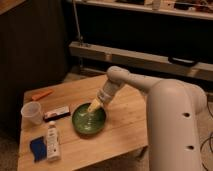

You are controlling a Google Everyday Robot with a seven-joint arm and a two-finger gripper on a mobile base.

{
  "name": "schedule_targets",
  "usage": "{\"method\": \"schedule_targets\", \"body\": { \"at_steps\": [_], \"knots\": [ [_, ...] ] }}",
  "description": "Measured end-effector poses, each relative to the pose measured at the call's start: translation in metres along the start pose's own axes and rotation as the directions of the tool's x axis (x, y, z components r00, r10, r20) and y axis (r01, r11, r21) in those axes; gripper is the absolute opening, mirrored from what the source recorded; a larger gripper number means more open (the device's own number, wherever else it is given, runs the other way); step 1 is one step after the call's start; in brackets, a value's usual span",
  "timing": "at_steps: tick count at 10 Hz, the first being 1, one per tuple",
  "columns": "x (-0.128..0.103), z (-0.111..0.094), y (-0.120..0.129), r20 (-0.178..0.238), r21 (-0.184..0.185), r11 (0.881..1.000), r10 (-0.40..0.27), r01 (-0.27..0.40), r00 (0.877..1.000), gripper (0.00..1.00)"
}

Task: Drag the ceramic bowl in a circle

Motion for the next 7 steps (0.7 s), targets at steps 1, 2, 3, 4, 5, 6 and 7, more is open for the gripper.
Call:
{"method": "schedule_targets", "body": {
  "at_steps": [1, 2, 3, 4, 5, 6, 7],
  "knots": [
    [0.001, 0.001, -0.001, -0.003, -0.002, 1.0, 0.002, -0.002, 1.0, 0.48],
    [0.003, 0.002, -0.002, -0.008, -0.005, 1.0, 0.005, -0.005, 1.0, 0.38],
    [0.004, 0.004, -0.001, -0.015, -0.008, 1.0, 0.005, -0.005, 1.0, 0.28],
    [0.004, 0.007, 0.0, -0.025, -0.011, 1.0, 0.002, -0.002, 1.0, 0.17],
    [0.004, 0.01, 0.001, -0.035, -0.01, 1.0, -0.002, 0.002, 0.999, 0.08],
    [0.004, 0.012, 0.001, -0.043, -0.009, 1.0, -0.002, 0.002, 0.999, 0.05],
    [0.004, 0.014, 0.001, -0.051, -0.007, 1.0, 0.0, 0.0, 0.999, 0.08]
  ]
}}
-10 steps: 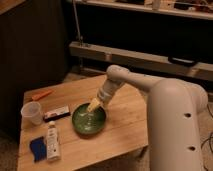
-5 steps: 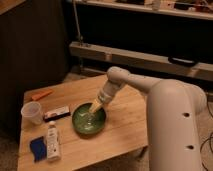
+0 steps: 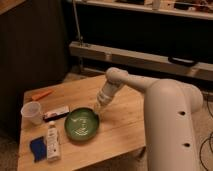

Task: Drag the ceramic bowl in a circle

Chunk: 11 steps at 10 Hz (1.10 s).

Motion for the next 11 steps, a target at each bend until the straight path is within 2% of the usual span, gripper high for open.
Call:
{"method": "schedule_targets", "body": {
  "at_steps": [3, 6, 9, 11],
  "knots": [
    [0.001, 0.003, 0.0, -0.014, 0.005, 1.0, 0.0, 0.001, 1.0, 0.33],
    [0.002, 0.002, 0.002, -0.014, 0.005, 1.0, -0.004, 0.004, 1.0, 0.35],
    [0.004, 0.001, 0.005, -0.01, -0.002, 1.0, -0.015, 0.015, 1.0, 0.57],
    [0.005, 0.001, 0.011, -0.01, -0.004, 1.0, -0.03, 0.03, 0.999, 0.6]
  ]
}}
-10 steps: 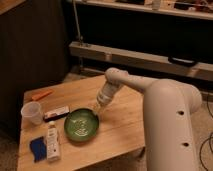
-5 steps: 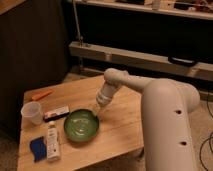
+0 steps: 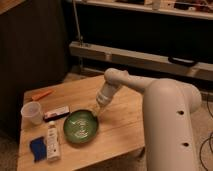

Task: Drag the ceramic bowl in a circle

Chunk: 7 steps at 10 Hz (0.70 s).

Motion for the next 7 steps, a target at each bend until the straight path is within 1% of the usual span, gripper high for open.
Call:
{"method": "schedule_targets", "body": {
  "at_steps": [4, 7],
  "knots": [
    [0.003, 0.004, 0.015, -0.009, 0.01, 0.999, -0.041, 0.041, 0.999, 0.6],
    [0.002, 0.011, 0.026, -0.025, 0.016, 0.997, -0.073, 0.073, 0.997, 0.6]
  ]
}}
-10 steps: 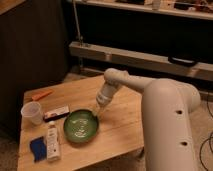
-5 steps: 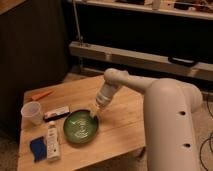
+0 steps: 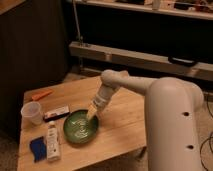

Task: Drag the ceramic bowl in a circle

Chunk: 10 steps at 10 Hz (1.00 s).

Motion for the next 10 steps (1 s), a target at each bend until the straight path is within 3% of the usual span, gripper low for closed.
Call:
{"method": "schedule_targets", "body": {
  "at_steps": [1, 3, 10],
  "knots": [
    [0.0, 0.002, 0.002, -0.006, 0.002, 1.0, -0.007, 0.007, 1.0, 0.56],
    [0.0, 0.004, 0.005, -0.017, 0.015, 1.0, -0.018, 0.018, 1.0, 0.39],
    [-0.005, 0.027, 0.003, -0.086, 0.052, 0.998, -0.018, 0.022, 0.996, 0.38]
  ]
}}
